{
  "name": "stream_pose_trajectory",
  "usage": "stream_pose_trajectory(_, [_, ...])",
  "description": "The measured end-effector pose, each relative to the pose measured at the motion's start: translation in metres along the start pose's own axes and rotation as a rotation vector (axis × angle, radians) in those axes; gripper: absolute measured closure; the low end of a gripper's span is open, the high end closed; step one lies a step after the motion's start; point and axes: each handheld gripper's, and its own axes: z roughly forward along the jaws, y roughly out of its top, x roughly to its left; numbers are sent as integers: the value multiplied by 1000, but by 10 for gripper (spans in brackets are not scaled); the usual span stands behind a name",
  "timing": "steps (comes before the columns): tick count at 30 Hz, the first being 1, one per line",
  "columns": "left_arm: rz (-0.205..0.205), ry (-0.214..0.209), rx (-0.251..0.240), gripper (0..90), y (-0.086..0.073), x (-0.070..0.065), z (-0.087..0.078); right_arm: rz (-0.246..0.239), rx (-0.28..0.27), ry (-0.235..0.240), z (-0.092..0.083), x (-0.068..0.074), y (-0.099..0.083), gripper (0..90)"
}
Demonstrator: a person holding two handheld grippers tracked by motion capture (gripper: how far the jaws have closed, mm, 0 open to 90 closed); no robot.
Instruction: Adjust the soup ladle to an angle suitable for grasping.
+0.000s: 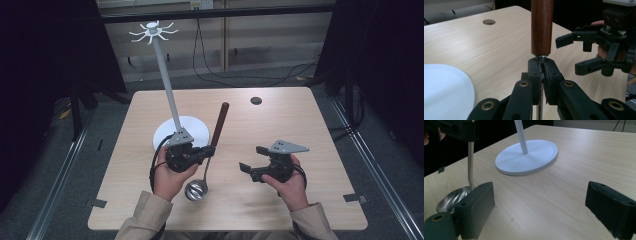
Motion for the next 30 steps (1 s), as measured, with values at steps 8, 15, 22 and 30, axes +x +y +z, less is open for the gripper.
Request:
stream_pose_trajectory(8, [-8,52,-56,854,3,2,-8,-10,6,-6,0,0,0,82])
stream_pose_trajectory(15, [-15,134,-108,854,4,10,-24,-14,22,-25,0,-5,-4,69])
stream_pose_trajectory(22, [-27,171,-123,854,4,18,-34,-16,22,-38,-2,-8,-4,64])
stream_pose_trajectory(30, [-25,224,-142,854,5,23,-46,-22,35,-52,-2,-9,-5,58])
